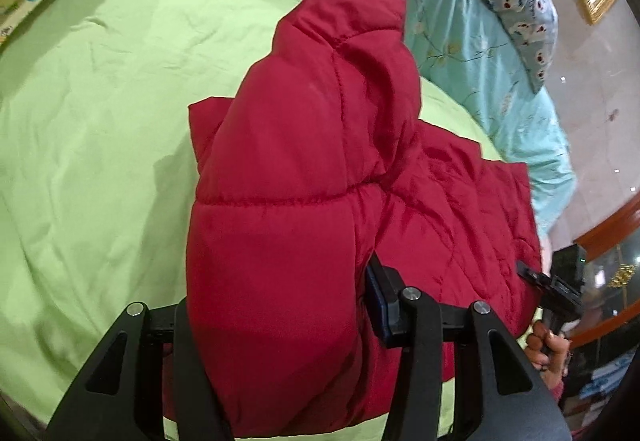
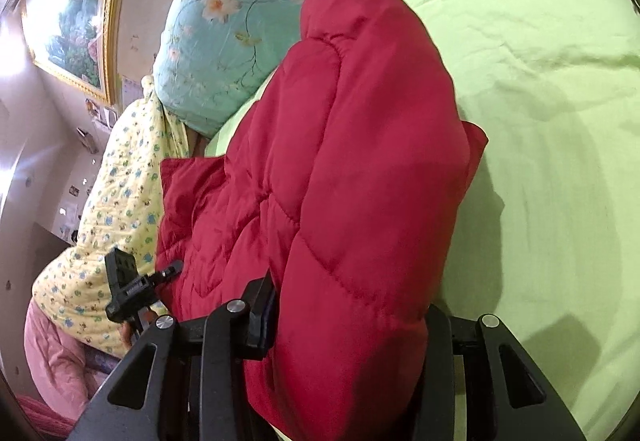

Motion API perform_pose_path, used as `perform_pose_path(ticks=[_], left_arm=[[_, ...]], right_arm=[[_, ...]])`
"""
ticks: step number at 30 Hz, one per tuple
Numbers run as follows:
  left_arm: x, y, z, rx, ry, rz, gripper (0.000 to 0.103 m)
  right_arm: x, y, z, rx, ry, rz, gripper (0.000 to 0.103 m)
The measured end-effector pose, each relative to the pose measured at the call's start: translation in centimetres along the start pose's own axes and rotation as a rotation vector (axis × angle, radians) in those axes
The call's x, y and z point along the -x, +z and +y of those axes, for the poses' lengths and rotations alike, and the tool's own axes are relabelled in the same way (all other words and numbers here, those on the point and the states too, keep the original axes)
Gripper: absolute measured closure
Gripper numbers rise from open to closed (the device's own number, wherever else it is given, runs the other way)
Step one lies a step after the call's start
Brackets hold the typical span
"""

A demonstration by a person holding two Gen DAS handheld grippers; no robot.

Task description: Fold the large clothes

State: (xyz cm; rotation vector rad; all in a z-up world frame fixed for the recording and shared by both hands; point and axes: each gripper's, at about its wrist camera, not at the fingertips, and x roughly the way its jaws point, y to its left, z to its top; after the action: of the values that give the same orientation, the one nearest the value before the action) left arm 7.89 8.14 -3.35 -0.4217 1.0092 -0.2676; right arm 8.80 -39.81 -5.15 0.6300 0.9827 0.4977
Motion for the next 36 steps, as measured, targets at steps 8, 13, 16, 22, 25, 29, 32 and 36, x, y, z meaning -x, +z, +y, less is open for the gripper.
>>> perform_pose_path(ticks=[8, 13, 16, 22, 25, 29, 32, 36], left_arm=[[-2.6, 0.0, -1.2, -0.046, 0.146, -0.044, 0.049], [-3.5, 0.4, -1.8, -0.102, 0.197, -0.083, 0.040], [-3.5, 0.6, -1.3, -0.114, 0.178, -0.105, 0.034], [-2.8, 1.2, 0.4, -0.122, 0.138, -0.109, 0.017], [-2.0, 1.8, 1.5, -0.117, 0.135, -0.114, 0.007], [-0.7, 2.2, 2.5, -0.116, 0.145, -0.139, 0.004], [0.2, 2.8, 3.3, -0.088, 0.229, -0.174, 0.003], [2.0, 3.5, 3.4, -0.073, 0.221, -0.212, 0.003]], right_arm=[[-1.1, -0.2, -1.1, -0.022, -0.065, -0.022, 0.052], [-0.3, -0.8, -0.8, -0.047, -0.118, -0.064, 0.040], [0.4, -1.3, -0.3, -0.059, -0.164, -0.100, 0.037], [1.2, -2.4, 0.4, -0.079, -0.247, -0.156, 0.033], [1.7, -2.8, 0.8, -0.084, -0.285, -0.177, 0.030], [3.6, -3.0, 1.5, -0.071, -0.339, -0.227, 0.029], [4.8, -3.0, 2.4, -0.052, -0.366, -0.266, 0.028], [5.7, -3.3, 4.7, 0.016, -0.395, -0.307, 0.028]])
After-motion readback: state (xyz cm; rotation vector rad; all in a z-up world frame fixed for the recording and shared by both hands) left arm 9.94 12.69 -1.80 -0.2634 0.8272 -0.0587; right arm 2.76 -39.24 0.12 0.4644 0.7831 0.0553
